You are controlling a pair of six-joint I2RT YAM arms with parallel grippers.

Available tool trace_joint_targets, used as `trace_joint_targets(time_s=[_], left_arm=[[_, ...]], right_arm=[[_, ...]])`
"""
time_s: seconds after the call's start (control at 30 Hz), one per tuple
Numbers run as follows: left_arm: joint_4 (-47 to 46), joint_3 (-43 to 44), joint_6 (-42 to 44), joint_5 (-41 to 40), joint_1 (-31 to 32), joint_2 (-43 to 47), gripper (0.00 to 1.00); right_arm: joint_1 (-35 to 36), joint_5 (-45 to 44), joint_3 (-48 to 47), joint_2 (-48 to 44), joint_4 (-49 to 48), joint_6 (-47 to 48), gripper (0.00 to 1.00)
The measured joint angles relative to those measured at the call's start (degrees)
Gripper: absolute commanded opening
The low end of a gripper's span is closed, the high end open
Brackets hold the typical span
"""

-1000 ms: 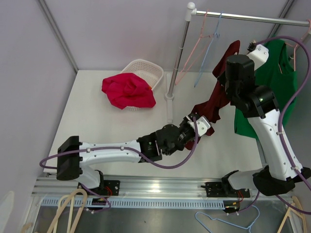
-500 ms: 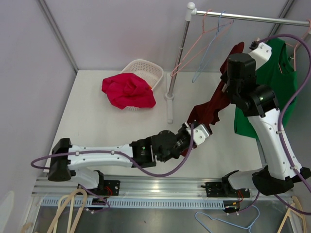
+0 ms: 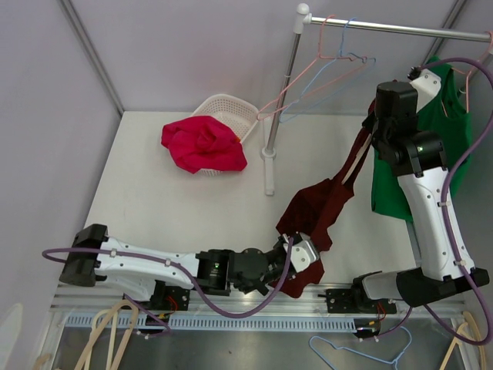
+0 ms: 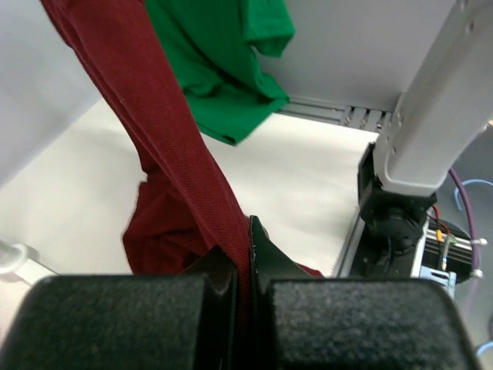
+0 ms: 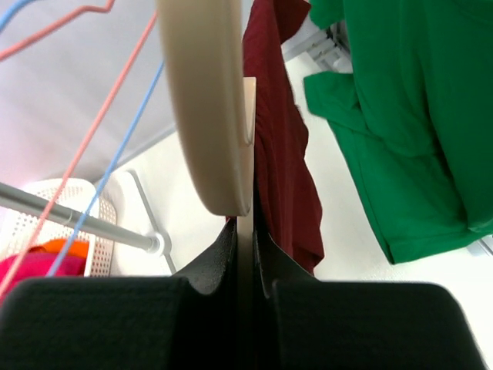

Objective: Remove the t-shirt from the hanger

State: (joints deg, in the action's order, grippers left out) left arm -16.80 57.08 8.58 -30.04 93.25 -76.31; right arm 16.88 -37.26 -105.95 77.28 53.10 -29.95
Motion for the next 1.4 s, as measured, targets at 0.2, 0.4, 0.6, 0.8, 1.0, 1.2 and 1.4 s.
trace_joint_targets(time_s=[0.2,0.4,0.6,0.8,1.0,1.2,1.4], left_arm=[[-4.1,-2.0,-2.5,-0.9,0.4,-4.1,0.01],[-1.2,2.3,-5.3,2.7,-3.7,-10.3,0.01],[9.1,13.2,-11.8,10.0,-16.8,-14.8,0.01],[15.8,20.0,-13.8,11.2,-21.4,-16.7,0.01],[20.3,22.1,-16.7,13.8,-22.0,-20.1,0.01],[23.3,22.3,-17.6,13.2,-22.1,-21.8,0.01],[27.7,24.9,-19.6,8.7,-23.2,-22.0,0.01]], right_arm=[[-0.7,3.9,0.2,-0.1,1.4,0.0,0.00],[-0.5,8.1,0.0,-0.9,3.4,-0.1,0.00],[0.7,13.8,-2.1,-5.0,6.3,-1.3,0.00],[1.0,19.3,-3.8,-9.7,11.3,-1.3,0.00],[1.0,25.7,-5.9,-10.5,16.7,-0.8,0.00],[1.3,35.3,-2.6,-13.0,18.6,-0.3,0.00],[1.4,39.7,-1.6,-13.9,24.8,3.0,0.00]])
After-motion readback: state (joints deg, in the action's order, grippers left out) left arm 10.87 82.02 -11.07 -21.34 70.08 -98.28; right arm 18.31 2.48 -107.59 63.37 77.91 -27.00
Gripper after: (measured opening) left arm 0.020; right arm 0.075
